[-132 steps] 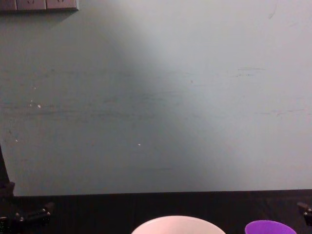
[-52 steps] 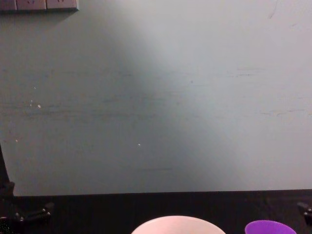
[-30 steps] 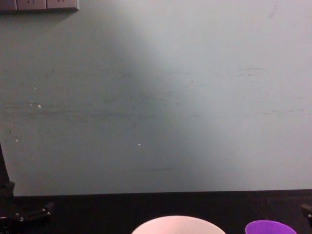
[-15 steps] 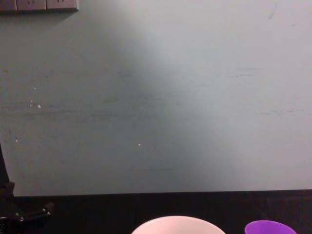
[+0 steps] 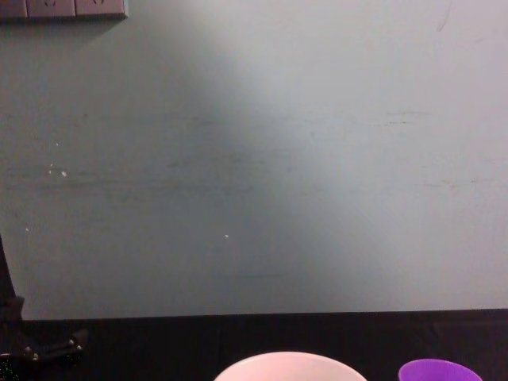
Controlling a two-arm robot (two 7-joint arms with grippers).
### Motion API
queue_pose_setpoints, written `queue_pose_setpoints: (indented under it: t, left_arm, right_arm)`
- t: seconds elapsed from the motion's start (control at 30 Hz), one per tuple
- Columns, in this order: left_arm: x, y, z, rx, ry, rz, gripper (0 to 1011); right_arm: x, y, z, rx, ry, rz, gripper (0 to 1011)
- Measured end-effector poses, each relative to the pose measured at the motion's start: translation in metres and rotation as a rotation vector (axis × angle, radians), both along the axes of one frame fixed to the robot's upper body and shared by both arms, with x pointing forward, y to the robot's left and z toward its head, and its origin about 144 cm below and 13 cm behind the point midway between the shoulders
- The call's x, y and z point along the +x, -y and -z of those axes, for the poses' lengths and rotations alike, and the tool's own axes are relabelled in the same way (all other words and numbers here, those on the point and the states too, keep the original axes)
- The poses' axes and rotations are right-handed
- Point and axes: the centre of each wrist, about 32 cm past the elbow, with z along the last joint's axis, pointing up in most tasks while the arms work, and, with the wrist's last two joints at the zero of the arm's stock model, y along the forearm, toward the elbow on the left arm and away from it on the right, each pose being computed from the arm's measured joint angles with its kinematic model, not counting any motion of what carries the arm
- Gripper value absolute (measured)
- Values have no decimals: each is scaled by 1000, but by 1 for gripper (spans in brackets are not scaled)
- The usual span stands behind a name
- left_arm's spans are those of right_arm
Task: Pick up the cup and pour the mung beans from the cup into the bowl.
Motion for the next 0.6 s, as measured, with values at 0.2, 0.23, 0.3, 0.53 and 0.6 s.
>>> queue_pose_setpoints:
  t: [0.2,0.23,0.3,0.53,0.6]
  left_arm:
    - [0,0,0,0,0,0,1000]
    - [0,0,0,0,0,0,1000]
    - [0,0,0,0,0,0,1000]
    - [0,0,0,0,0,0,1000]
    - [0,0,0,0,0,0,1000]
  right_arm:
    - [11,-9,8,49,-8,-13,1003]
    - [14,-11,10,64,-13,-14,1003]
    - [19,-14,12,80,-15,-15,1003]
    - [33,-23,23,174,-36,-5,1003]
    - [35,-24,25,192,-41,-2,1003]
